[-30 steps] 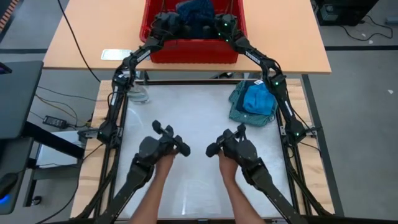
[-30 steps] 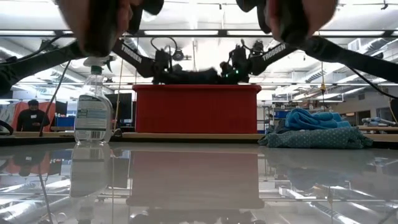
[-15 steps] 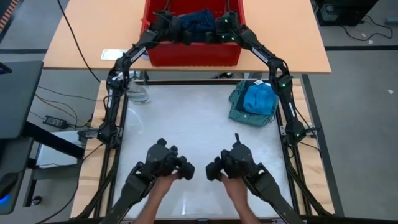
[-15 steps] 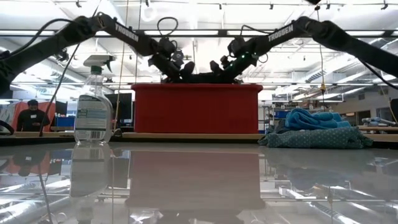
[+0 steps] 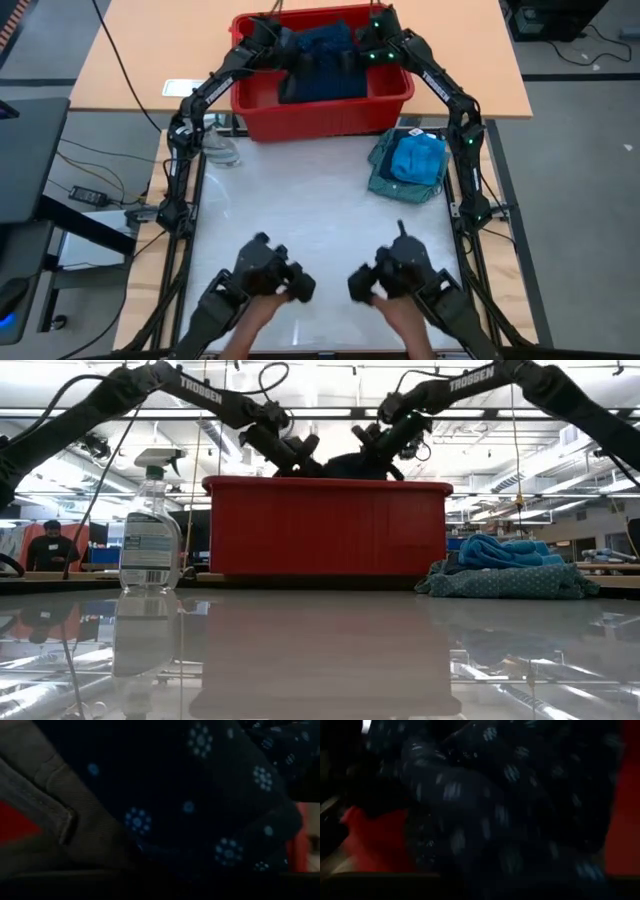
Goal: Fold laundry
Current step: Put the dark blue polo shirt and the gray shorts into the red laundry bin, then put the green polo shirt, dark blue shorts, and light blue shorts into the red laundry bin
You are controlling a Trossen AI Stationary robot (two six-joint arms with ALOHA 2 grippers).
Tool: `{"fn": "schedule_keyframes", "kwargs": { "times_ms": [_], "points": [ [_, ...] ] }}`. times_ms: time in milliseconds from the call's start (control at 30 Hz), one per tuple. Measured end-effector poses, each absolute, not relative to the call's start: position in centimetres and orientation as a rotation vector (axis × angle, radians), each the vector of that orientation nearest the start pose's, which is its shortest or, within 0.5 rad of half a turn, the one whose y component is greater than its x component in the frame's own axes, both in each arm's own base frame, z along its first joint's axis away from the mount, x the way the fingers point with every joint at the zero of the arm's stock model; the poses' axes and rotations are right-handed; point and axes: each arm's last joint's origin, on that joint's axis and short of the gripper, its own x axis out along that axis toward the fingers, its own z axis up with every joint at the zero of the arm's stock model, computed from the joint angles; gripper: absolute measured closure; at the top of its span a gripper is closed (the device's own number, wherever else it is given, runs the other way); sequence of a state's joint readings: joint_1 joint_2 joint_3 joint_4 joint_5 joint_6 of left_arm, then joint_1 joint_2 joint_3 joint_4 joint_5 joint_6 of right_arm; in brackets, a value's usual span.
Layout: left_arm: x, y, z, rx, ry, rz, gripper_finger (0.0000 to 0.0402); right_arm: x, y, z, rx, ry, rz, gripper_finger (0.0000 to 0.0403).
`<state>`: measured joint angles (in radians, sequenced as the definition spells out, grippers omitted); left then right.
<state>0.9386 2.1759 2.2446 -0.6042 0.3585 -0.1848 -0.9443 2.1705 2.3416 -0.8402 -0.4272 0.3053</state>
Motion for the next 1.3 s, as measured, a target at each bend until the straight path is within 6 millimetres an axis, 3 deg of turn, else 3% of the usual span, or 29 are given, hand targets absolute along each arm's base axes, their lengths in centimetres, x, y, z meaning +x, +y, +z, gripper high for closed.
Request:
{"fn": "schedule_keyframes", "kwargs": {
  "times_ms": [100,267,367,500,700,833,967,1167,1300],
  "points": [
    [28.9,40.6,34.9,-0.444,0.347,0.712,0.0293,28.6,-39.8,36.2,0.602,0.359,-0.676,0.0253],
    [27.7,43.8,30.5,-0.508,0.412,0.804,0.0252,27.6,-44.0,31.4,0.723,0.344,-0.699,0.0192],
    [27.6,45.0,28.4,-0.501,0.441,0.843,0.0203,27.4,-44.7,30.3,0.752,0.349,-0.739,0.0158],
    [27.0,45.7,27.5,-0.509,0.455,0.859,0.0142,27.0,-44.4,31.4,0.722,0.335,-0.774,0.0143],
    [25.4,46.6,28.8,-0.465,0.397,0.894,0.0094,25.9,-40.7,36.7,0.674,0.357,-0.731,0.0158],
    [24.1,46.5,30.7,-0.44,0.357,0.917,0.0088,25.3,-36.9,38.6,0.644,0.516,-0.693,0.0164],
    [23.6,45.7,32.3,-0.434,0.353,0.921,0.0088,24.5,-33.4,41.3,0.582,0.568,-0.654,0.0166],
    [22.9,43.6,35.1,-0.426,0.381,0.913,0.0088,23.3,-29.3,41.9,0.592,0.626,-0.623,0.0167],
    [23.9,40.4,38.5,-0.338,0.385,0.839,0.0091,22.6,-25.5,40.8,0.597,0.65,-0.587,0.0167]
  ]
}}
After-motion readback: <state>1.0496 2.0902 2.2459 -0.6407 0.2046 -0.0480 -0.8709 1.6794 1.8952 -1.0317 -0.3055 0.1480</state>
